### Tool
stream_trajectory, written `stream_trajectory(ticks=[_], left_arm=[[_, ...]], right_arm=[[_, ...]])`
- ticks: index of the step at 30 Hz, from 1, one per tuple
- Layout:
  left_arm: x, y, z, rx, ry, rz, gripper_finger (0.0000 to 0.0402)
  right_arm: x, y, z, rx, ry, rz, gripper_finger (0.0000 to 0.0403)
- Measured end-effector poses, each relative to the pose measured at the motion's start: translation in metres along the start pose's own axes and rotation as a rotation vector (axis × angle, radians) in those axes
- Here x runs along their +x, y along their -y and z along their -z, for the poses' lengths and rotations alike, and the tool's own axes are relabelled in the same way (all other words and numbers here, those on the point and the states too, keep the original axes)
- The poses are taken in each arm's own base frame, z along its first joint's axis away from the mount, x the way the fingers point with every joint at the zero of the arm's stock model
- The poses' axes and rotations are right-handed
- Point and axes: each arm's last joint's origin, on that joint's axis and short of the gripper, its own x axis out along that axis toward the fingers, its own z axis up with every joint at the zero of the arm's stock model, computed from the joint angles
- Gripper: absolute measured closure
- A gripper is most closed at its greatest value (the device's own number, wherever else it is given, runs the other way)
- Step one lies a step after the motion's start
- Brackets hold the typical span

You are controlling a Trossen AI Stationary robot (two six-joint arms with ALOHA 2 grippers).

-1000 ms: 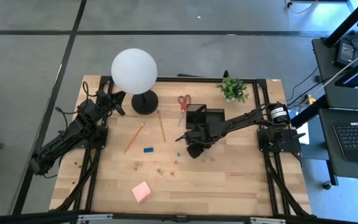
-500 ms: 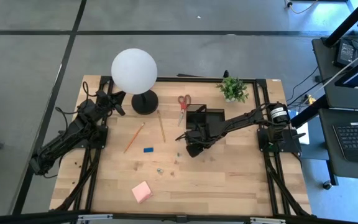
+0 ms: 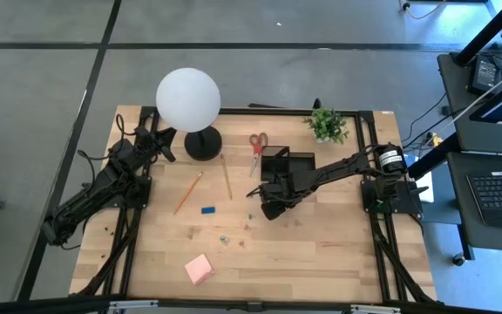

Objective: Pick and place office supplies into organizer
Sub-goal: Put the blue clip binder into the black desk organizer

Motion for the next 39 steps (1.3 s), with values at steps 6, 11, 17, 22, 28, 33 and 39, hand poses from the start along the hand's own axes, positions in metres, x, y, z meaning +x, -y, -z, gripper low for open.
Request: stream_trajectory(ticks=[6,11,17,22,28,33,39], left_arm=[[0.0,0.0,0.0,0.0,0.0,0.0,0.0368],[0.0,0.0,0.0,0.0,0.0,0.0,0.0368],[0.0,0.0,0.0,0.0,0.0,0.0,0.0368],[0.0,0.0,0.0,0.0,0.0,0.0,0.0368],[0.0,0.0,0.0,0.0,0.001,0.001,0.0368],[0.0,0.0,0.0,0.0,0.0,0.0,0.0368],[0.0,0.0,0.0,0.0,0.001,0.0,0.0368]], right_arm=[[0.0,0.001,0.0,-0.002,-0.001,0.012,0.0311],[0.0,0.001,0.0,-0.003,0.009,0.018,0.0341],[0.0,0.002,0.0,-0.004,0.014,0.023,0.0331],[-0.001,0.002,0.0,-0.005,0.015,0.022,0.0327],[-0.017,-0.003,-0.002,-0.08,0.015,0.02,0.034],[-0.043,-0.013,-0.006,-0.128,0.063,-0.025,0.0333],[-0.077,-0.024,-0.013,-0.204,0.114,-0.009,0.033]])
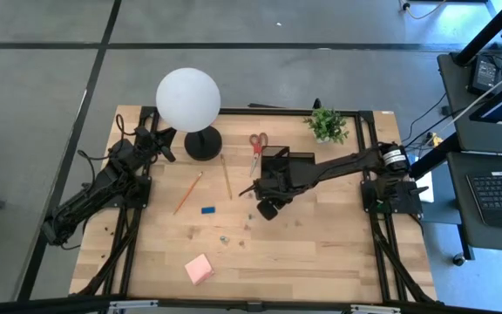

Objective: Pick and place office supplies into organizer
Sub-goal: Put the blue clip binder into the black desk organizer

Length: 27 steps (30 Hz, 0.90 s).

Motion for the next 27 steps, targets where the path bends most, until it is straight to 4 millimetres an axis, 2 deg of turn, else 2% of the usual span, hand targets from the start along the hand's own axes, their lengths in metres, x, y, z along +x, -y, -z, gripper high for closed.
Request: stream_trajectory(ticks=[6,11,20,27], left_arm=[[0.0,0.0,0.0,-0.003,0.0,0.0,0.0368],[0.0,0.0,0.0,-0.002,0.0,0.001,0.0368],[0.0,0.0,0.0,-0.001,0.0,0.001,0.0368],[0.0,0.0,0.0,0.0,-0.001,0.001,0.0368]], right_arm=[[-0.03,0.003,-0.02,-0.062,0.116,0.088,0.033],[-0.037,0.018,-0.036,-0.078,0.117,0.142,0.033],[-0.016,0.045,-0.049,-0.057,0.082,0.179,0.0329],[0.01,0.051,-0.052,-0.021,0.138,0.135,0.0329]])
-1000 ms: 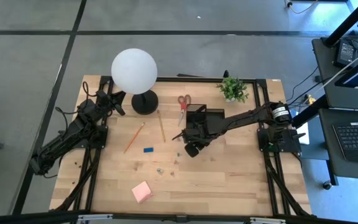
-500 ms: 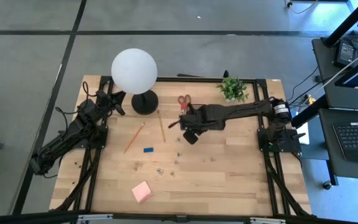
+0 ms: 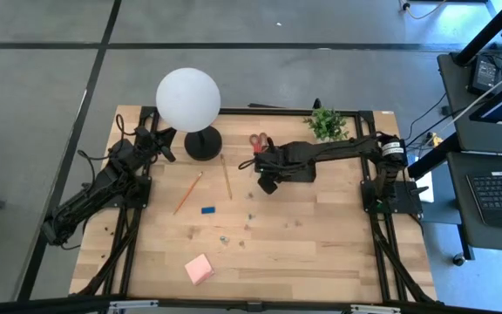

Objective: Pick and place office supplies into organizer
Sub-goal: Put the blue clip binder into the black desk organizer

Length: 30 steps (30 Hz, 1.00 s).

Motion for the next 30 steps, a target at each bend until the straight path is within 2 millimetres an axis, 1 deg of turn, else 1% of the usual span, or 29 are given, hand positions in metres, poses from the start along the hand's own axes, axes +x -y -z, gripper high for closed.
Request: stream_trajectory(ticks=[4,11,15,26,30], left_arm=[[0.0,0.0,0.0,0.0,0.0,0.0,0.0368],[0.0,0.0,0.0,0.0,0.0,-0.001,0.0368],[0.0,0.0,0.0,0.0,0.0,0.0,0.0368],[0.0,0.0,0.0,0.0,0.0,-0.001,0.0368],[0.0,0.0,0.0,0.0,0.0,-0.001,0.0368]], right_arm=[[0.014,0.002,0.004,0.012,0.018,-0.014,0.0329],[0.028,0.009,0.01,0.023,0.014,0.003,0.0329],[0.03,0.009,0.011,0.023,0.015,0.002,0.0329],[0.03,0.006,0.008,0.031,0.049,-0.025,0.0328],[0.03,0.006,0.007,0.035,0.057,-0.032,0.0318]])
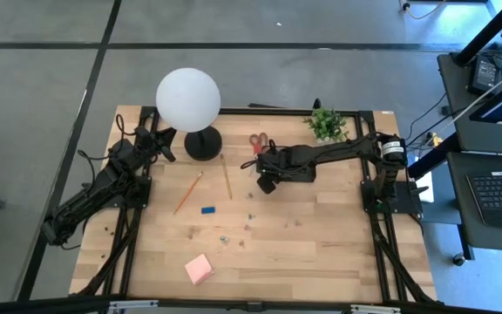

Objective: Pick and place office supplies into organizer
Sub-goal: Put the blue clip binder into the black desk organizer, then put the pink clip binder into the black desk organizer

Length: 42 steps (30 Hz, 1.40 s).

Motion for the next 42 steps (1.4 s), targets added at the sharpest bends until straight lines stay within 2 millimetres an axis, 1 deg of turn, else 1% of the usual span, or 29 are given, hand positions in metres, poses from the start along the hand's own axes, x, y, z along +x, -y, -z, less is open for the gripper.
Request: stream_trajectory(ticks=[7,11,13,16,19,22,26,29,33,36,39,42], left_arm=[[0.0,0.0,0.0,0.0,0.0,0.0,0.0368],[0.0,0.0,0.0,0.0,0.0,0.0,0.0368],[0.0,0.0,0.0,0.0,0.001,0.0,0.0368],[0.0,0.0,0.0,0.0,0.0,0.0,0.0368],[0.0,0.0,0.0,0.0,0.0,0.0,0.0368],[0.0,0.0,0.0,0.0,0.0,0.0,0.0368],[0.0,0.0,0.0,0.0,0.001,0.0,0.0368],[0.0,0.0,0.0,0.0,0.0,0.0,0.0368],[0.0,0.0,0.0,0.0,0.0,0.0,0.0368],[0.0,0.0,0.0,0.0,0.0,0.0,0.0368],[0.0,0.0,0.0,0.0,0.0,0.0,0.0368],[0.0,0.0,0.0,0.0,0.0,0.0,0.0368]], right_arm=[[0.0,0.0,0.0,0.0,0.005,-0.004,0.0275],[0.0,0.0,0.0,-0.001,0.004,-0.004,0.0266],[-0.003,-0.001,-0.002,-0.005,-0.001,-0.005,0.0265],[-0.018,-0.01,-0.008,-0.069,0.009,-0.018,0.0264],[-0.04,-0.022,-0.011,-0.169,0.007,-0.03,0.0264],[-0.066,-0.034,-0.007,-0.344,-0.02,-0.025,0.0264],[-0.092,-0.041,0.013,-0.653,-0.13,0.032,0.0264],[-0.101,-0.044,0.031,-0.779,-0.211,0.072,0.0264],[-0.109,-0.052,0.061,-0.872,-0.234,0.088,0.0264],[-0.121,-0.056,0.085,-0.899,-0.165,0.029,0.0264],[-0.133,-0.051,0.104,-0.868,-0.076,-0.05,0.0264],[-0.137,-0.043,0.121,-0.83,0.019,-0.14,0.0264]])
